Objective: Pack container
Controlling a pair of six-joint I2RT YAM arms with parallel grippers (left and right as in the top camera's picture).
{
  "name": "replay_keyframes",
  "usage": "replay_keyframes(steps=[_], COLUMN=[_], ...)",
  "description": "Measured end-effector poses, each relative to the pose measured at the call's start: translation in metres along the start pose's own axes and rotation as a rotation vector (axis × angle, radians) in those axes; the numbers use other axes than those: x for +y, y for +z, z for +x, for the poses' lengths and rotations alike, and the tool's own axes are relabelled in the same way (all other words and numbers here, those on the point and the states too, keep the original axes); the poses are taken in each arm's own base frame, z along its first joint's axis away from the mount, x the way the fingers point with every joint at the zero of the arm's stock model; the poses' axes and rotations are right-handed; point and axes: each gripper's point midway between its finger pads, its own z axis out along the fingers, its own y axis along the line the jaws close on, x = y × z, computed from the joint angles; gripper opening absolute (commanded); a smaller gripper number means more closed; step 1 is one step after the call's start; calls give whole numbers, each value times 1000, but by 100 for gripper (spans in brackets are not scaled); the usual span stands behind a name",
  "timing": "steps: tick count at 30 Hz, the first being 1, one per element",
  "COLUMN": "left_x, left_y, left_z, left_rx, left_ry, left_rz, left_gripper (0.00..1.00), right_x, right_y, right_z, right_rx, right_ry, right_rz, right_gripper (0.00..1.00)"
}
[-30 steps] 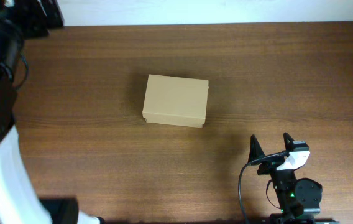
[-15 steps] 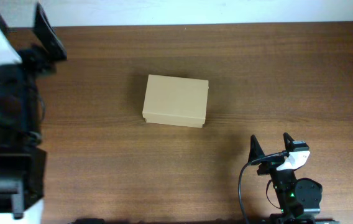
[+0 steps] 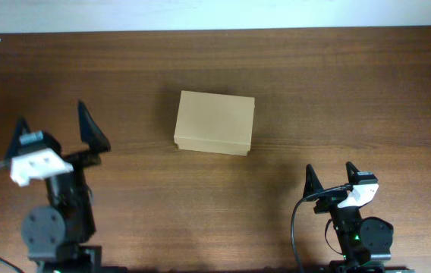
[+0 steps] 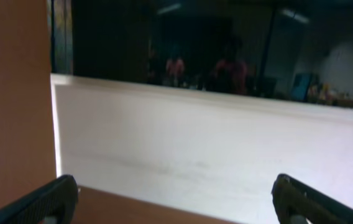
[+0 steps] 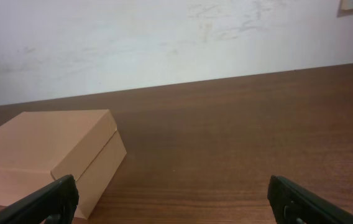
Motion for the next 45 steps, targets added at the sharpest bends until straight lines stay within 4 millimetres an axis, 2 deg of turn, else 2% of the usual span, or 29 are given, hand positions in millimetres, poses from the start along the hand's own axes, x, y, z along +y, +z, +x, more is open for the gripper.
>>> replay_keyframes(steps=[8,16,31,35,45], left_x=[12,19,25,25,28], left_y=[-31,-50,-66,-66,-71], left_z=[60,98,133,135,180], left_rx=[11,20,11,18,200], left_ry=[3,6,3,5,56], left_rz=[-4,-4,-4,-4,-11], left_gripper=[100,100,100,100,100], right_x=[0,0,0,0,0], right_y=[0,0,0,0,0], right_z=[0,0,0,0,0], right_rx=[0,0,0,0,0], right_ry=[0,0,0,0,0], right_rz=[0,0,0,0,0], right_gripper=[99,99,99,99,99])
